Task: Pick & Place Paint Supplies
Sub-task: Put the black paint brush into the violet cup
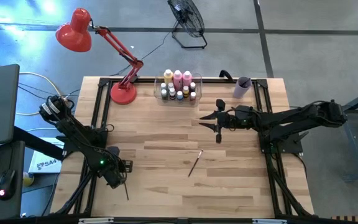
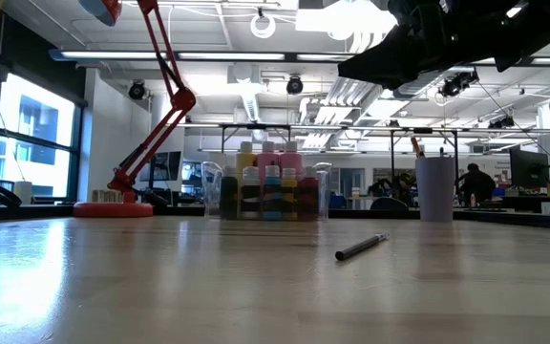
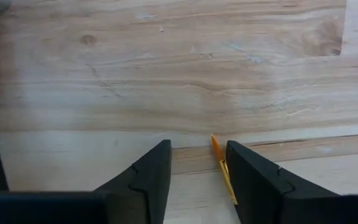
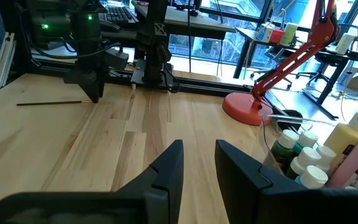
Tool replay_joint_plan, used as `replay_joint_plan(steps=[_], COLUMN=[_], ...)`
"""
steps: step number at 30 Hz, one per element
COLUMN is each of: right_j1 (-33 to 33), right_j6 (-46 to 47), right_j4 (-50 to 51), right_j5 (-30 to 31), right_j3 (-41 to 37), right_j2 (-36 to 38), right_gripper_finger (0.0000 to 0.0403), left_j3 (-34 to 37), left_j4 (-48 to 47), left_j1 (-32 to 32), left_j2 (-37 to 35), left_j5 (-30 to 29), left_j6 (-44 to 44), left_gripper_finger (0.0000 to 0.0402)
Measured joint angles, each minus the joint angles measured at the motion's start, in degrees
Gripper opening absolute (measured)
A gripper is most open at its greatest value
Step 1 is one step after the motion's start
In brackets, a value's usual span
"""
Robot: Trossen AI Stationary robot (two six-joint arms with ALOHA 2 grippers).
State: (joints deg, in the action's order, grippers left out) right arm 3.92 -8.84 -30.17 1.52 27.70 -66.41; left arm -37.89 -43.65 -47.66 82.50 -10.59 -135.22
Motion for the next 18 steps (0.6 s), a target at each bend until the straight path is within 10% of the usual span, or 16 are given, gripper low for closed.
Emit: replay_joint_plan(steps=[18], right_j1=[-0.02], right_j6=[-0.04], right_j4=[0.0], right_j5=[0.0], right_j3=[0.0], right_j2=[0.0], right_gripper_finger=[0.0083], left_j3=[0.04], left_j4=[1.06], left_j1=[8.5], left_j2=[0.02], left_j5=[7.78], left_j6=[5.99], left_gripper_finger=[0.0143])
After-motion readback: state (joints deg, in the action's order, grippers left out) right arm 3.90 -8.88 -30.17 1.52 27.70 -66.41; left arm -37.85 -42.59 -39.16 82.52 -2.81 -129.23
